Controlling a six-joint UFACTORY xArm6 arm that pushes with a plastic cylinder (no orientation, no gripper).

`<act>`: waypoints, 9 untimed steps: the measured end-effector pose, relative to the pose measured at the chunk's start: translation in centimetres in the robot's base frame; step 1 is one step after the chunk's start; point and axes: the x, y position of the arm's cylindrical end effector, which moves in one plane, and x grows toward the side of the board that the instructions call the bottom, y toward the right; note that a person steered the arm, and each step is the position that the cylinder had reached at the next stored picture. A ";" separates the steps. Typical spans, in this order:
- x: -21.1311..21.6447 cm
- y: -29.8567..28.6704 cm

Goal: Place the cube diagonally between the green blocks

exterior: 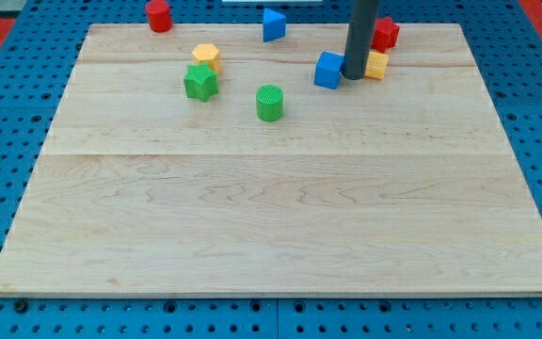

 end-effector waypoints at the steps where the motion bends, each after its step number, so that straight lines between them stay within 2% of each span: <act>1: -0.1 -2.1; 2: -0.8 0.2; 4: -3.2 -1.6; 5: -2.9 -9.4; 6: -0.3 -15.4; 7: -0.8 -6.7; 8: -0.7 -4.2; 9: 2.5 -9.2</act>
